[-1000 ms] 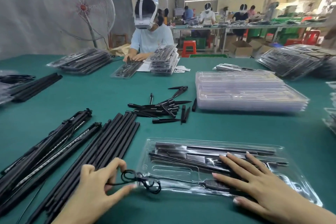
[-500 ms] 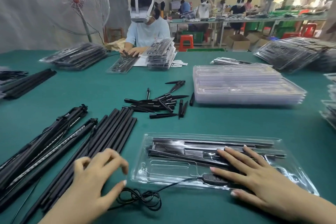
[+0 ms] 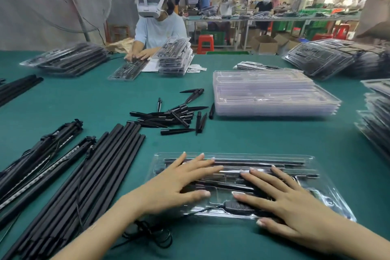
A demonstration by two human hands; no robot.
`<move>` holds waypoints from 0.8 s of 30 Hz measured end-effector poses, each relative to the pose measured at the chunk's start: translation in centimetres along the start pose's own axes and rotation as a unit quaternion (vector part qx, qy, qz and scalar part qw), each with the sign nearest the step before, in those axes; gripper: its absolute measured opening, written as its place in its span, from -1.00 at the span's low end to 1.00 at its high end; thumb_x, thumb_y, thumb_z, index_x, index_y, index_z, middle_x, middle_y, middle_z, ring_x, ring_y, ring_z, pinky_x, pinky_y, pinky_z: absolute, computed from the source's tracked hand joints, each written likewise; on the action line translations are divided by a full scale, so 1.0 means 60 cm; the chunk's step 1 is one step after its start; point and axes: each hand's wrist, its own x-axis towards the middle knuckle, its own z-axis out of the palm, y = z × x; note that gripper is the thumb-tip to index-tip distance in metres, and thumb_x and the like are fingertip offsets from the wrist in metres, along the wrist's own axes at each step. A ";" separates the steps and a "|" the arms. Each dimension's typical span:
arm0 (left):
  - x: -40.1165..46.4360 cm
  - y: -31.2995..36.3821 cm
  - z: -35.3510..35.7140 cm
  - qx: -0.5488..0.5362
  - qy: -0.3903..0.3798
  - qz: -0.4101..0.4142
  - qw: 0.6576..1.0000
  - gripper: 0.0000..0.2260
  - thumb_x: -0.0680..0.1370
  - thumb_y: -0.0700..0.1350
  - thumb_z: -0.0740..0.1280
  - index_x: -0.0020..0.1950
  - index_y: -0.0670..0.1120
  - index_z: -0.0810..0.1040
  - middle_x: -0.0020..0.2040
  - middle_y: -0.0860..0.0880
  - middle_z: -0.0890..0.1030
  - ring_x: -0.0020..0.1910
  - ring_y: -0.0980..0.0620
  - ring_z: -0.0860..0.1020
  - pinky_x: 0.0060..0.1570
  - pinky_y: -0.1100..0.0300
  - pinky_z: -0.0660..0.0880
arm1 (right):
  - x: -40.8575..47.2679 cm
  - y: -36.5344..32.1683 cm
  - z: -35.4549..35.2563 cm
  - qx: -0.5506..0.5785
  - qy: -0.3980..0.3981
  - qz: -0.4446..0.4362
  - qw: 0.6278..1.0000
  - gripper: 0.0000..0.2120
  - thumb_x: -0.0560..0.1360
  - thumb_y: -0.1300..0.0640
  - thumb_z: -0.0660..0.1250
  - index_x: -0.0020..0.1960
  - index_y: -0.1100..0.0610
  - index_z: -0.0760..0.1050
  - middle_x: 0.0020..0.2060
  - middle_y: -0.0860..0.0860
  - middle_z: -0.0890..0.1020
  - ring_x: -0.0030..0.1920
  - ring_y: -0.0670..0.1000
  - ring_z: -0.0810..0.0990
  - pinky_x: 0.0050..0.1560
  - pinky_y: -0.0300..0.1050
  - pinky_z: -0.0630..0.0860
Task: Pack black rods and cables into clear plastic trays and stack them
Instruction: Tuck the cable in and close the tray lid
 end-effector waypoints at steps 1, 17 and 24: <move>-0.013 -0.005 -0.009 -0.038 -0.001 0.004 0.999 -0.46 0.55 0.30 0.15 0.48 0.39 0.01 0.52 0.36 -0.05 0.49 0.33 -0.19 0.48 0.02 -0.32 | 0.001 0.002 0.000 0.002 0.003 -0.004 1.000 -0.51 0.60 -0.26 -0.07 0.51 -0.23 0.09 0.49 -0.02 0.26 0.47 0.02 0.26 0.30 0.05 0.20; -0.080 0.008 0.012 0.101 -0.084 -0.047 0.990 -0.57 0.61 0.25 -0.10 0.40 0.49 -0.25 0.41 0.44 -0.38 0.42 0.33 -0.41 0.42 -0.11 -0.45 | 0.004 0.003 -0.009 -0.001 -0.044 -0.011 0.999 -0.52 0.61 -0.25 -0.08 0.52 -0.23 0.07 0.49 -0.01 0.26 0.47 0.05 0.25 0.29 0.07 0.18; -0.063 0.023 -0.009 0.132 -0.062 -0.055 0.988 -0.59 0.54 0.34 -0.19 0.38 0.51 0.11 0.46 0.47 -0.01 0.46 0.38 -0.15 0.45 0.19 -0.25 | 0.003 -0.006 -0.030 0.025 -0.077 0.016 0.997 -0.53 0.60 -0.27 -0.06 0.50 -0.28 0.09 0.47 -0.07 0.31 0.45 -0.04 0.29 0.30 0.02 0.19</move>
